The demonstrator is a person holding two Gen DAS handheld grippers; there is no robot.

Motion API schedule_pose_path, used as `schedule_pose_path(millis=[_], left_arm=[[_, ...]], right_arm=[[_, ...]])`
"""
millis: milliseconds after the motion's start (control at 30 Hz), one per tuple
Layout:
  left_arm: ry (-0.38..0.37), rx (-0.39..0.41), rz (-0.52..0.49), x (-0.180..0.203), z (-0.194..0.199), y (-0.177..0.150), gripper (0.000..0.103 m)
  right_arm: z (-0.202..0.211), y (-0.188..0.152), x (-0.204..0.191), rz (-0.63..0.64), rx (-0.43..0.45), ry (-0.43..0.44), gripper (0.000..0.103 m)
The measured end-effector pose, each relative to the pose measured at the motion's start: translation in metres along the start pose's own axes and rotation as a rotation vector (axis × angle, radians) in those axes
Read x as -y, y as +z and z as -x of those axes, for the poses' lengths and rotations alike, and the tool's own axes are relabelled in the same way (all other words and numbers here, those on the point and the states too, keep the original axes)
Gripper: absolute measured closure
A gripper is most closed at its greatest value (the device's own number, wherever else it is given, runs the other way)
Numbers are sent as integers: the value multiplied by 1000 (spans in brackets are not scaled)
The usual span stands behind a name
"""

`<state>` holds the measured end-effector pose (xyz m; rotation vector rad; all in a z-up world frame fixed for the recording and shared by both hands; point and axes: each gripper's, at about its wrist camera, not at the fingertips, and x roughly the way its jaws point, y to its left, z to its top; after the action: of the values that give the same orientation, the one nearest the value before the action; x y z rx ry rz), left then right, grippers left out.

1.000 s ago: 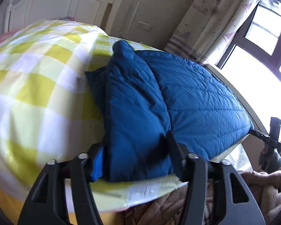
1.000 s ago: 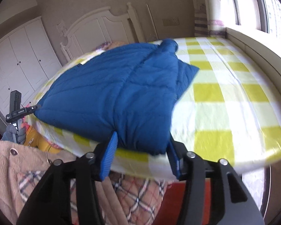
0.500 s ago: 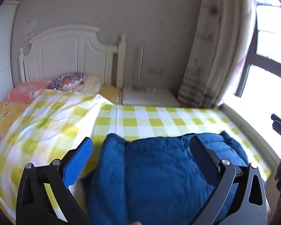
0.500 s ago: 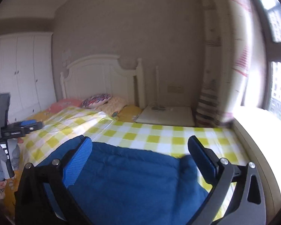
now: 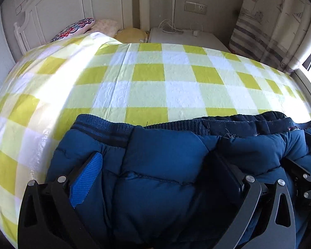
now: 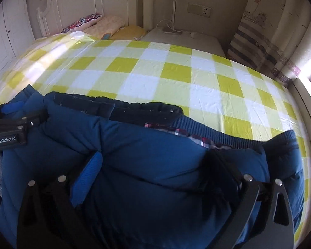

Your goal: Fold large clothes

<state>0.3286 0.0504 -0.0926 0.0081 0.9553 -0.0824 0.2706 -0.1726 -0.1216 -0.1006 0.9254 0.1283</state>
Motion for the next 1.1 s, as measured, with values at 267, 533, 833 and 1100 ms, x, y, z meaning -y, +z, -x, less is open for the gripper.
schedule_pose_path(millis=[267,533,833,1100], left_arm=[[-32,21,20,-4,1,-2,4],[-43,24,28,-4,2,-1,4],[-44,25,30,-4,2,-2,4],[-35,40,14,7,22,7,4]], right_arm=[[1,8,-6,27,9,-38,3],[15,5,47,-35,-29,-113,2],[36,-13,126,-325,65,24,14],[7,-17,116,-279,7,-24,7]])
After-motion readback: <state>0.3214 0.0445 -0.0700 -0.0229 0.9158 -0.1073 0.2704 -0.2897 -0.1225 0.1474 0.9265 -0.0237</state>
